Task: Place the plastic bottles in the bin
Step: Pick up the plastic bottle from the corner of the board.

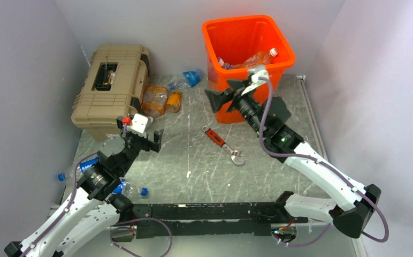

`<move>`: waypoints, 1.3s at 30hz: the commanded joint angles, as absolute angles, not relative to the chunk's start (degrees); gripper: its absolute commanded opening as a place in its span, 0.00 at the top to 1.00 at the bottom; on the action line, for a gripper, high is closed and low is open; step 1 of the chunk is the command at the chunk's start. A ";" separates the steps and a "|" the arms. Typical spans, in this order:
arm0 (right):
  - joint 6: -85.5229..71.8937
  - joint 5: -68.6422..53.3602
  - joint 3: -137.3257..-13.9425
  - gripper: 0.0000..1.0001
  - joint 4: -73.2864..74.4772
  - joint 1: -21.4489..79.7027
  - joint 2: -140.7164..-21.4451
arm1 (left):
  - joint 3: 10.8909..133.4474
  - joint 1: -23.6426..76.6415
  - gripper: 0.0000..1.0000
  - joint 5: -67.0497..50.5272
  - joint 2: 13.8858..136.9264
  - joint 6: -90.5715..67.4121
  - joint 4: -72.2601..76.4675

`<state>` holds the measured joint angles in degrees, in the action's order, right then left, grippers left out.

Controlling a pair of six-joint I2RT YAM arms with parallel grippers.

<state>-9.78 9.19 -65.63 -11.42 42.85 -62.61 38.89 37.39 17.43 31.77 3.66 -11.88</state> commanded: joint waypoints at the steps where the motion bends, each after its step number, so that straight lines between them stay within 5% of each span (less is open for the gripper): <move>1: -10.86 4.62 -61.22 0.05 -12.21 46.43 -59.97 | 41.03 37.42 0.01 18.61 33.19 3.35 -11.40; 17: -22.89 4.11 -38.32 0.10 -19.19 52.78 -61.02 | 40.33 37.25 0.01 24.73 35.82 5.12 -11.74; 26: -24.85 9.38 -29.29 0.11 -18.97 55.17 -59.77 | 47.39 37.27 0.01 32.00 50.27 0.51 -23.05; 39: -22.67 8.02 -25.26 0.11 -17.52 55.20 -58.76 | 50.83 37.27 0.01 42.09 48.34 -38.83 -54.08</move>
